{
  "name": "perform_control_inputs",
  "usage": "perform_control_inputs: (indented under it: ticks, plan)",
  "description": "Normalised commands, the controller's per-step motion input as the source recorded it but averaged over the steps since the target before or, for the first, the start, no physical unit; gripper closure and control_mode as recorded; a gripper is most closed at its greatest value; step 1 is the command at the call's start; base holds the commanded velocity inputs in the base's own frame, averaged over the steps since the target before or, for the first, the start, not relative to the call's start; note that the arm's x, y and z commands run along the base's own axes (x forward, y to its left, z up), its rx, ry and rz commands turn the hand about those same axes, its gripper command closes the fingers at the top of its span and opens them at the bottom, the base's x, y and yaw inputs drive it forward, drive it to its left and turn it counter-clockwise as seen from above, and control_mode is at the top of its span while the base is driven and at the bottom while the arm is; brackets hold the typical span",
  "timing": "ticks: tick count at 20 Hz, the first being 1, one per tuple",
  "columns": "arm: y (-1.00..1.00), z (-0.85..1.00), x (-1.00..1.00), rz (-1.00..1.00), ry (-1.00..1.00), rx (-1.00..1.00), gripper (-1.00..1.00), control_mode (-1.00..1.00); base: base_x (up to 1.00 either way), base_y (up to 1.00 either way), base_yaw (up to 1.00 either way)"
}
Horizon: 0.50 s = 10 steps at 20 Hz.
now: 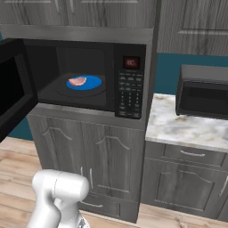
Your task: Transport the steak from the fridge to the microwave and turn on the microwave.
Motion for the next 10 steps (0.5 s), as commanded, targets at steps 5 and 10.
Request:
perform_control_inputs:
  ticks: [5, 10]
  plan:
    - [0.38, -0.16, -0.05, -0.04, 0.0, 0.0, -1.0, -1.0, 0.0, 0.0, 0.0]
    - [0.5, -0.2, 0.07, -0.07, 0.03, 0.0, -1.0, -1.0, 0.0, 0.0, 0.0]
